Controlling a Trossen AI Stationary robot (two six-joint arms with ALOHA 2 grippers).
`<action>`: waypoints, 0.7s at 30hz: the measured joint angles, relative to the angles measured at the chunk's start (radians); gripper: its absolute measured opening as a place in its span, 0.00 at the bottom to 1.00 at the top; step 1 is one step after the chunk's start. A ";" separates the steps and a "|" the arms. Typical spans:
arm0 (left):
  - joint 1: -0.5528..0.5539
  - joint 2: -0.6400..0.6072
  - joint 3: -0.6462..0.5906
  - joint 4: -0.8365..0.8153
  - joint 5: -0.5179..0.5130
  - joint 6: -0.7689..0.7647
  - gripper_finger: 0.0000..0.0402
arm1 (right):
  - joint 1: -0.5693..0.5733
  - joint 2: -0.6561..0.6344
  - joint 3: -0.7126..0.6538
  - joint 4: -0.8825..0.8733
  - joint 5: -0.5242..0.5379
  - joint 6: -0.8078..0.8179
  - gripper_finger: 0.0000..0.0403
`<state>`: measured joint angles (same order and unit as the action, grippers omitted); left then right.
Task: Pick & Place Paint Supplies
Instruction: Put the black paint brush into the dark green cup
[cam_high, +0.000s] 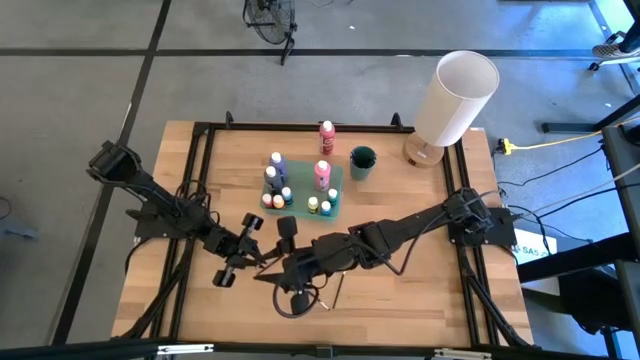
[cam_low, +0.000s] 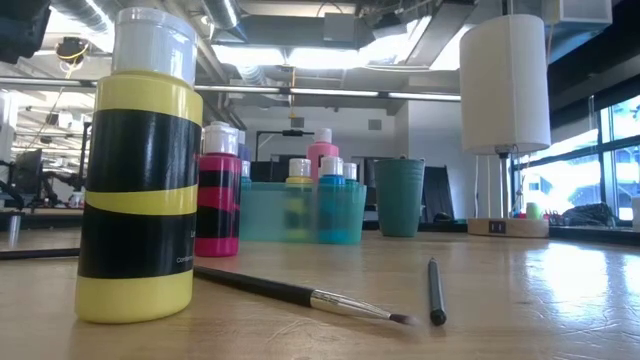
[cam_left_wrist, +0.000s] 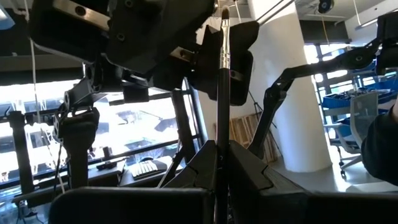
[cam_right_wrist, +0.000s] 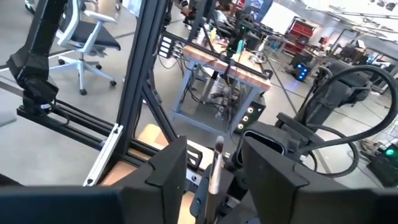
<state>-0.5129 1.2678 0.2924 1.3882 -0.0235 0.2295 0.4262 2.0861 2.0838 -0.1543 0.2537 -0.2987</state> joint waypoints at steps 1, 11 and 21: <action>0.000 0.000 0.000 0.000 0.000 0.000 0.03 | -0.002 0.000 0.000 0.001 -0.004 0.000 0.38; 0.000 0.000 0.000 -0.001 0.016 0.000 0.03 | -0.005 0.000 0.000 0.000 -0.004 -0.004 0.32; 0.006 0.000 0.000 -0.001 0.022 -0.004 0.03 | -0.013 0.000 0.000 0.002 -0.052 -0.005 0.24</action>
<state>-0.5072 1.2678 0.2924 1.3876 -0.0013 0.2254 0.4128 2.0857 2.0838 -0.1528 0.2017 -0.3035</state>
